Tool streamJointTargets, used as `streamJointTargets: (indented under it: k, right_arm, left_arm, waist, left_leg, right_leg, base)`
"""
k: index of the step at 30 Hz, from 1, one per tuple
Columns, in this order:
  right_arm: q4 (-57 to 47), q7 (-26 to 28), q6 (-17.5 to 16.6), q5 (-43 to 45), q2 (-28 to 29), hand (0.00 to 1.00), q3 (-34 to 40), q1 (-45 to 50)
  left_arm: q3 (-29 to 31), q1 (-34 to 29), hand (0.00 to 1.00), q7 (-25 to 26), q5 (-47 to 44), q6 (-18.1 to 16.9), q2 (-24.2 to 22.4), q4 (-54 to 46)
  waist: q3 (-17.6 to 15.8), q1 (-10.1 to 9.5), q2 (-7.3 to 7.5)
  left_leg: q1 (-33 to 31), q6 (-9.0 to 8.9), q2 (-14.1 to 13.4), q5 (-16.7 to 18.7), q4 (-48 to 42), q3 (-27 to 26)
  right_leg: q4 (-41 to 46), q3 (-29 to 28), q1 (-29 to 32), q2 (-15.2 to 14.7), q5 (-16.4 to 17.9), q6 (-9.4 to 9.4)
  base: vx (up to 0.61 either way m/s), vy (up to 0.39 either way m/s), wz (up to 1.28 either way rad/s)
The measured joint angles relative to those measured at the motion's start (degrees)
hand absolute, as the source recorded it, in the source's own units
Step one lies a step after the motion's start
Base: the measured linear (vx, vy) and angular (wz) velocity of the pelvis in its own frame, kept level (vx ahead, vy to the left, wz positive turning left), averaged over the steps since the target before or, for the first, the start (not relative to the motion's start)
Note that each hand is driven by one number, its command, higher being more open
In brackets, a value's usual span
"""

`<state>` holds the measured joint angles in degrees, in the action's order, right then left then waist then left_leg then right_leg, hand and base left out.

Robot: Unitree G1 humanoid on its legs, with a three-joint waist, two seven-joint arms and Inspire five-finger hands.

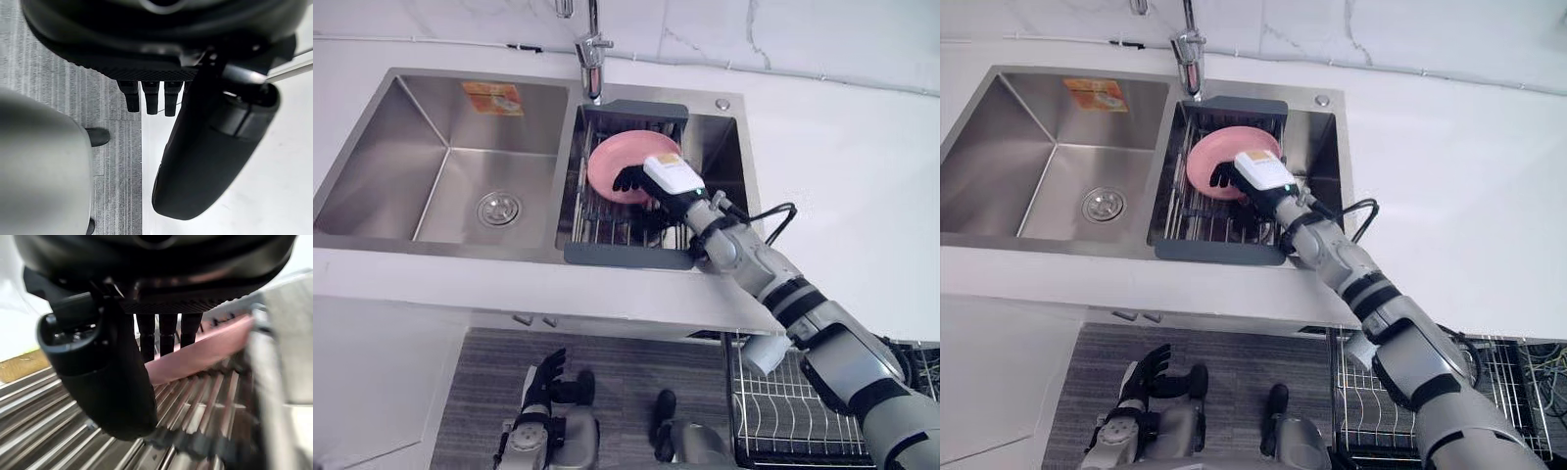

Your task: Walk over to the sink, pick up the cup, carry it to the dishwasher, place the cup inside the dishwasher, then close the dishwasher door

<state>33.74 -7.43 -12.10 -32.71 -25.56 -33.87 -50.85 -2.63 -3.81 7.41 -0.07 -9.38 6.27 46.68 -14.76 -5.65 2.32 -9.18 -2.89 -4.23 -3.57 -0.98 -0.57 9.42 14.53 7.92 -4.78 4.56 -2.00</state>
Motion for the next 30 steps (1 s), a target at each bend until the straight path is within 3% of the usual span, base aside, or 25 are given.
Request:
streamJointTargets:
  k: [13, 23, 26, 30]
  right_arm:
    - [-3.4, 0.1, 0.2, 0.0, 0.2, 0.30, 2.0, 2.3]
    - [-14.1, 0.0, 0.7, 4.5, -0.1, 0.30, 7.6, 8.4]
    - [-19.7, -0.3, 0.9, 5.9, -1.3, 0.30, 12.7, 9.7]
    - [-27.8, -2.9, 0.6, 9.0, -2.0, 0.30, 16.6, 11.0]
  left_arm:
    - [0.1, 0.1, 0.90, -0.1, 0.0, 0.0, -0.2, 0.0]
    - [1.1, -0.1, 0.90, -0.1, 0.2, 0.4, -0.6, 0.2]
    - [1.2, -0.3, 0.90, -0.1, 0.2, 0.7, -0.6, 0.2]
    - [1.2, -0.8, 0.90, -0.1, 0.2, 0.9, -0.6, 0.7]
  waist:
    - [-0.1, -0.27, -0.03]
    - [-0.1, 0.10, -0.01]
    - [-0.1, 0.32, 0.02]
    - [-0.1, 1.85, 0.08]
  left_leg:
    - [0.4, -0.74, -0.5, -0.5, 0.5, -0.3]
    - [2.2, -0.80, -0.5, -0.4, 1.1, -1.7]
    - [4.0, -0.79, -0.5, -0.4, 1.8, -2.4]
    - [5.9, -0.70, -0.6, -0.3, 2.7, -4.3]
  right_leg:
    - [0.7, -0.8, 0.4, 0.7, 0.3, 0.41]
    - [0.7, -2.2, -0.3, 0.7, 0.3, 0.37]
    - [0.7, -3.1, -1.3, 0.8, 0.3, 0.35]
    - [0.6, -4.8, -1.9, 1.0, 0.2, 0.23]
  base:
    - [0.01, -0.024, -0.01]
    - [0.01, -0.008, -0.07]
    - [0.00, -0.004, -0.14]
    - [0.00, -0.001, -0.21]
